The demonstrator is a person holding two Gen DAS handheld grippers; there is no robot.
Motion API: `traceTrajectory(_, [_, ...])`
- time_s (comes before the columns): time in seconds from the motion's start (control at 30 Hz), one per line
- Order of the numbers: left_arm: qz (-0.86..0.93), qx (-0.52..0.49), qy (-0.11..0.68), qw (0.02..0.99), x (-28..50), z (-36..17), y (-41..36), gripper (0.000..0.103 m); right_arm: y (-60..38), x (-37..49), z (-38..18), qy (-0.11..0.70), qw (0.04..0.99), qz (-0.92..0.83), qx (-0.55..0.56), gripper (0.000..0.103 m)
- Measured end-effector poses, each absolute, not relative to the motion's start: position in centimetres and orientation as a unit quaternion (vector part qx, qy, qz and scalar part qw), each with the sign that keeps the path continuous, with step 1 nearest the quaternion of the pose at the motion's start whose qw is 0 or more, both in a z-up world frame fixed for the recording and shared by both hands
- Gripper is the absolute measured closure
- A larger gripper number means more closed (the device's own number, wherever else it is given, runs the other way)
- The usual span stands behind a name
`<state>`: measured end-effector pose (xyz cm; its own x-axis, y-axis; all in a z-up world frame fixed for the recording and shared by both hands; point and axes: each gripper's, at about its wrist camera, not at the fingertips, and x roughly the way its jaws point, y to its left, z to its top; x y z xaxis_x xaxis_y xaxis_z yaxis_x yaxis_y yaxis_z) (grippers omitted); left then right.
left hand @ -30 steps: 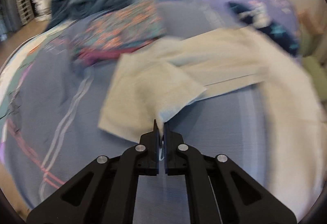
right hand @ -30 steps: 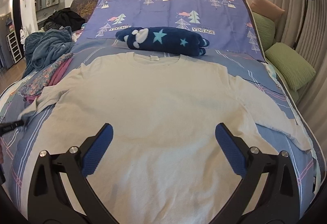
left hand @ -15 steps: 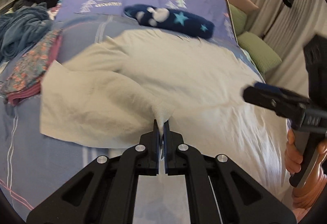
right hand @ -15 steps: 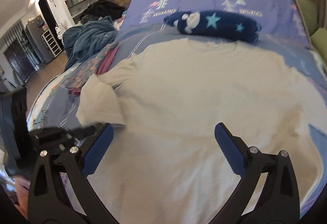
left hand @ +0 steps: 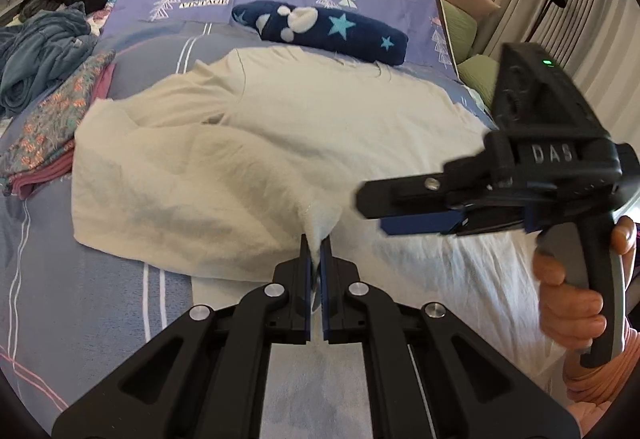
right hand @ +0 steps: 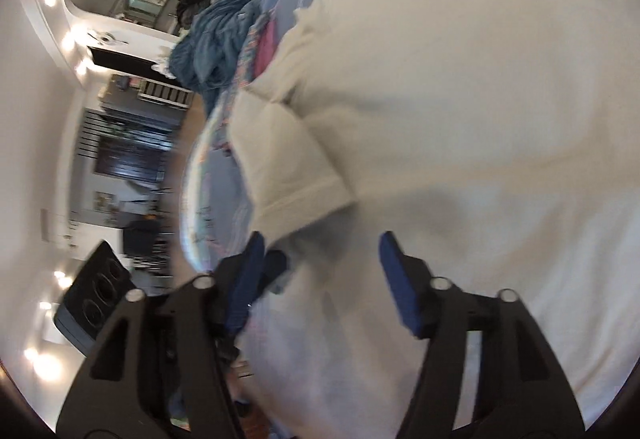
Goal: Fold small clothes
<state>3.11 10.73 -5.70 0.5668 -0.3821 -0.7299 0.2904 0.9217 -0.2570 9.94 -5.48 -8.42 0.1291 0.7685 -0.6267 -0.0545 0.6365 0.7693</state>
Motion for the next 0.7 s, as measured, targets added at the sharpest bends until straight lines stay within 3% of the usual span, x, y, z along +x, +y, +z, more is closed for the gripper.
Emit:
traceTrajectory(0.13, [-0.189,-0.052,0.418,0.887,2.9,-5.1,10.6,0.100,-4.1,10.6,-9.4,0.611,0.628,0.315,0.364,0.028])
traceTrajectory(0.27, [-0.192,-0.049,0.420,0.885,2.7,-5.2,10.3,0.100,-3.2,11.2,-11.4,0.637,0.579,0.296,0.414,0.028])
traceTrajectory(0.3, [-0.193,-0.047,0.422,0.884,2.7,-5.3,10.1,0.100,-3.3,11.5,-11.4,0.635,0.584,0.288,0.415,0.035])
traceTrajectory(0.37, [-0.192,-0.044,0.425,0.883,2.8,-5.5,9.8,0.100,-3.4,12.2,-10.6,0.619,0.624,0.270,0.395,0.067])
traceTrajectory(0.4, [-0.194,-0.044,0.427,0.882,3.0,-5.5,9.6,0.100,-3.4,12.6,-9.5,0.608,0.654,0.267,0.362,0.090])
traceTrajectory(0.43, [-0.196,-0.046,0.428,0.881,3.1,-5.5,9.5,0.100,-3.0,12.9,-9.1,0.600,0.674,0.267,0.340,0.096])
traceTrajectory(0.7, [-0.220,-0.021,0.388,0.895,7.2,-1.5,4.6,0.100,-4.7,16.2,-1.3,0.508,0.806,0.252,0.172,0.097])
